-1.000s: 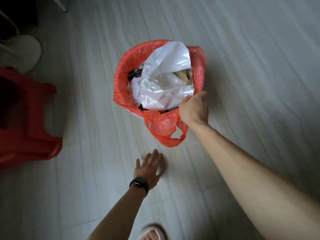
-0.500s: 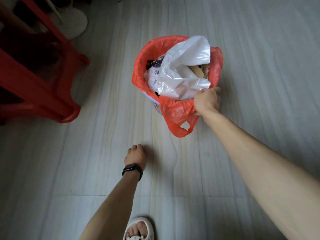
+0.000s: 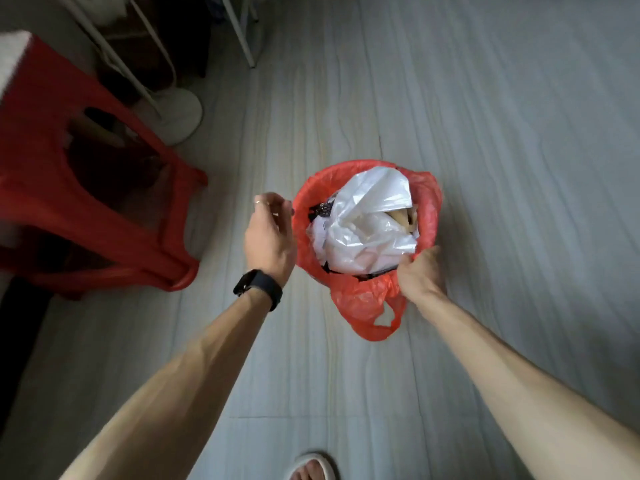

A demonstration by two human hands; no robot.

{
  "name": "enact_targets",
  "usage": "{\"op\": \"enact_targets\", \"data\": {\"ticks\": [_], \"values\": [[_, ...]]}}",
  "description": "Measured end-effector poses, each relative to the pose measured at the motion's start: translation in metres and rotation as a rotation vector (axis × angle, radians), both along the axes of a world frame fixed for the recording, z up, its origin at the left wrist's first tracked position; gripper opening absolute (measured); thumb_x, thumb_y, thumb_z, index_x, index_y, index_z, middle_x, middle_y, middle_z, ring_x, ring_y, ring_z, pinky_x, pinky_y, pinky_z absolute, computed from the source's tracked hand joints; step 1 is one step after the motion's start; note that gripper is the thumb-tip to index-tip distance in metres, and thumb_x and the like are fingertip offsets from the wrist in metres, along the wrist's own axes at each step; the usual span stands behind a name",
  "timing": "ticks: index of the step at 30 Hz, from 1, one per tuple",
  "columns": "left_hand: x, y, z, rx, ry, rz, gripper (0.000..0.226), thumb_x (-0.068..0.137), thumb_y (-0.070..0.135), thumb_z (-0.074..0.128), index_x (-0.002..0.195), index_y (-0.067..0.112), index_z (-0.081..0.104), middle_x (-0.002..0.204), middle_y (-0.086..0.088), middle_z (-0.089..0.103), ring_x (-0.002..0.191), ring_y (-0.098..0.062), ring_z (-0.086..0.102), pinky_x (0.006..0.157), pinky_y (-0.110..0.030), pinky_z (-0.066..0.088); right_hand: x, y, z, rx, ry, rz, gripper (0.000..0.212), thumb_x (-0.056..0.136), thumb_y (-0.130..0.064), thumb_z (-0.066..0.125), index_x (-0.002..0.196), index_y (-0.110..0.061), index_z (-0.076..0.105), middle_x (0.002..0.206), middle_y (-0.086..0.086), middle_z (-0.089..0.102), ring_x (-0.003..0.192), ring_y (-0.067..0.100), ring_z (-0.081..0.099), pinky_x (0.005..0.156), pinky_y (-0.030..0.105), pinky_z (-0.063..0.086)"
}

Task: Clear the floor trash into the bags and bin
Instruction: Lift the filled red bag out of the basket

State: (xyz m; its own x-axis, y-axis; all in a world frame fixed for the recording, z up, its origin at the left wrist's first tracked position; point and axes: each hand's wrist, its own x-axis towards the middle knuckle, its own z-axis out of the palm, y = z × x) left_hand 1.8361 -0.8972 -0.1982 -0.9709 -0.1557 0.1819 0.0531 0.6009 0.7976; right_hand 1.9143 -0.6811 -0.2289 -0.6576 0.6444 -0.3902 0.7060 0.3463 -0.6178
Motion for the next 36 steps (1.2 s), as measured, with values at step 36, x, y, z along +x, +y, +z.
{"op": "enact_targets", "data": {"ticks": [36], "values": [[-0.142,0.063,0.597,-0.667,-0.274,-0.57,0.083,0.081,0.037,0.051,0.155,0.022,0.017,0.16,-0.004,0.024,0.143,-0.026,0.029,0.117,-0.039,0.027,-0.105,0.119,0.62,-0.048,-0.123,0.11,0.042,0.099,-0.028,0.047,0.131,-0.003,0.036,0.118,0.021,0.06,0.087,0.03,0.059,0.072,0.033,0.046]]}}
